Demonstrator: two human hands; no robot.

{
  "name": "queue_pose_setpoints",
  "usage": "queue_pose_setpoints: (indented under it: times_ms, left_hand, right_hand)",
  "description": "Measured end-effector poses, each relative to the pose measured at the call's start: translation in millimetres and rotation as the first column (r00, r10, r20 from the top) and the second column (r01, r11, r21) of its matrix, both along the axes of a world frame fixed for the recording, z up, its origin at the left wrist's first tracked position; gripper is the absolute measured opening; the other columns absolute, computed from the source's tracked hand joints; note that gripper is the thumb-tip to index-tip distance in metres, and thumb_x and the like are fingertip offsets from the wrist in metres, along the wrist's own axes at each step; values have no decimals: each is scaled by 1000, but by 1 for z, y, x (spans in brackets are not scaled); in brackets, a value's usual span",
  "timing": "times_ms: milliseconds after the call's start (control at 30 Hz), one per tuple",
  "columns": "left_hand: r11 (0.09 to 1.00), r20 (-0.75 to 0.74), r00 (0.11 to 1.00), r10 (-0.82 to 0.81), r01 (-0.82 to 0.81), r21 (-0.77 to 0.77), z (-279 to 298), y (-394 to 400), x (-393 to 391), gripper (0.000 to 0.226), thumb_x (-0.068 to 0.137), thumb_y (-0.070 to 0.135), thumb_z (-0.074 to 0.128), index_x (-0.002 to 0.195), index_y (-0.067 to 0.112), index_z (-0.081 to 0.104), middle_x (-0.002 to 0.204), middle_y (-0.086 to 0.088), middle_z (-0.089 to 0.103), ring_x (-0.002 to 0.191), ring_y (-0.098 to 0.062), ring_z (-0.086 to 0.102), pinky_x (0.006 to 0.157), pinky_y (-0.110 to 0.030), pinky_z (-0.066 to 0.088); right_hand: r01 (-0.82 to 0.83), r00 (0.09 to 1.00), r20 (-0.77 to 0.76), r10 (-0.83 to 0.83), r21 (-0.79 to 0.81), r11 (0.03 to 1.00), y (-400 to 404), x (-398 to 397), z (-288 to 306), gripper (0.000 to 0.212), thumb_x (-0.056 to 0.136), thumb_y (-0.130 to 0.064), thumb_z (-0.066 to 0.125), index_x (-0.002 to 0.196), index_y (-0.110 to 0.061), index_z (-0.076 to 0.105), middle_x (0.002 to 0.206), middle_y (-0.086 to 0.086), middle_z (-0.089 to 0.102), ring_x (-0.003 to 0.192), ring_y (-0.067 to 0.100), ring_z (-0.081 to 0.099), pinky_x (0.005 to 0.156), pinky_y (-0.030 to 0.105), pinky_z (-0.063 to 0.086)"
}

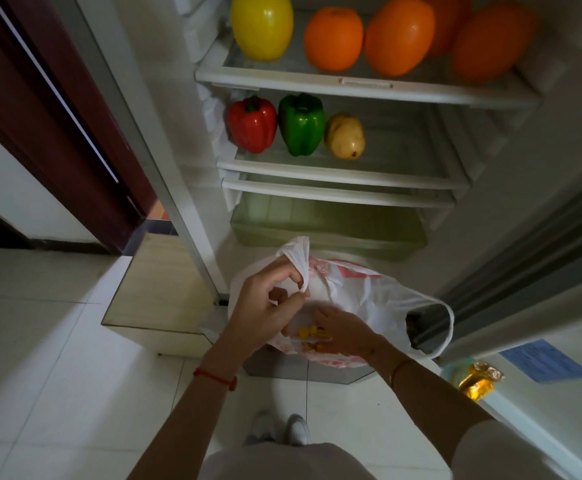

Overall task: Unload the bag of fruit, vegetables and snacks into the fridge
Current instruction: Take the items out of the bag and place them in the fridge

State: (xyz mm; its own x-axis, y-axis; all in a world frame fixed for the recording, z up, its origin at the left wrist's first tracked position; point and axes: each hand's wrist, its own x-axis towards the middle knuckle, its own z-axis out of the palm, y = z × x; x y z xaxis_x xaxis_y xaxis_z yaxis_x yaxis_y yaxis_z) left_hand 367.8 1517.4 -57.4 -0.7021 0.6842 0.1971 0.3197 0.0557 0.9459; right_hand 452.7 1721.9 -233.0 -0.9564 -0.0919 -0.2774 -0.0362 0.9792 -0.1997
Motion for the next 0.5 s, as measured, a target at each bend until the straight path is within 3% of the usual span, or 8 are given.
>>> queue_pose_setpoints:
  times_ms: [100, 200, 333, 400, 500]
  left_hand:
    - [1000, -1, 1000, 3, -3, -7, 1, 0, 2, 8, 83, 5, 62, 79, 7, 55, 73, 0, 54, 40, -32, 50, 36, -39, 41]
    - [1000, -1, 1000, -1, 1, -5, 2, -1, 4, 11, 84, 1, 62, 79, 7, 54, 76, -4, 54, 40, -29, 51, 36, -35, 41]
    - [1000, 25, 1000, -13, 13, 1, 2, -3, 4, 9, 84, 3, 61, 80, 6, 54, 75, -1, 54, 37, -17, 53, 37, -28, 43]
    - [1000, 37, 999, -10, 10, 4, 2, -4, 4, 10, 84, 4, 61, 80, 10, 55, 72, 6, 55, 37, -15, 53, 37, -29, 43]
    - [1000, 30, 999, -13, 12, 8, 3, -4, 5, 11, 84, 4, 61, 80, 11, 54, 73, 8, 56, 36, -17, 54, 33, -36, 43]
  right_hand:
    - [-229, 973, 12, 229, 136, 964, 2, 6, -9, 44, 96, -42, 51, 136, -24, 49, 134, 9, 54, 124, 27, 51, 103, 40, 50]
    - [-179, 982, -42, 186, 123, 976, -2, 10, -10, 43, 88, -47, 63, 126, -27, 62, 126, 7, 61, 118, 25, 58, 102, 38, 51]
    - [-169, 977, -104, 183, 132, 977, -6, 12, -11, 54, 75, -47, 77, 124, -29, 61, 125, 7, 61, 117, 24, 60, 100, 38, 52]
    - [-166, 977, -119, 179, 117, 979, -7, 12, -10, 59, 71, -47, 81, 124, -33, 58, 124, 7, 62, 115, 23, 62, 98, 37, 54]
    - [-163, 972, -145, 186, 162, 973, -5, 13, -14, 51, 77, -45, 76, 124, -35, 59, 122, 8, 63, 112, 24, 63, 93, 37, 56]
